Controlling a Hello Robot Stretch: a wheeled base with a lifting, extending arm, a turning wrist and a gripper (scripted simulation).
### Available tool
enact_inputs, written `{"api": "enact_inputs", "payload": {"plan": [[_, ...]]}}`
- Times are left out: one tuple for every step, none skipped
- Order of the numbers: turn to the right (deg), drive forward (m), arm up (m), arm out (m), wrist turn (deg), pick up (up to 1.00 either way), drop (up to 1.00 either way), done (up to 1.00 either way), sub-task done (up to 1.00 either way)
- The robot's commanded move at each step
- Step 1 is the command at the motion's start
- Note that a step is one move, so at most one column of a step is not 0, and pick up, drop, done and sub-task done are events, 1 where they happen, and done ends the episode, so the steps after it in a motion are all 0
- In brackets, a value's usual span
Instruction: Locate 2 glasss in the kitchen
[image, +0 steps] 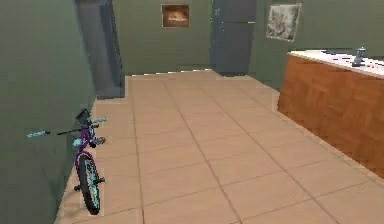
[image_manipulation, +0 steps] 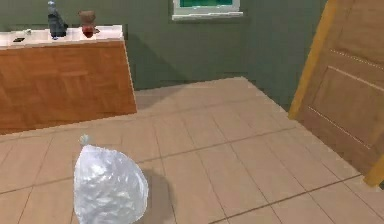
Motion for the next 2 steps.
{"api": "enact_inputs", "payload": {"plan": [[0.0,0.45,0.0,0.0,0.0,0.0,0.0,0.0,0.0],[18.0,0.0,0.0,0.0,0.0,0.0,0.0,0.0,0.0]]}}
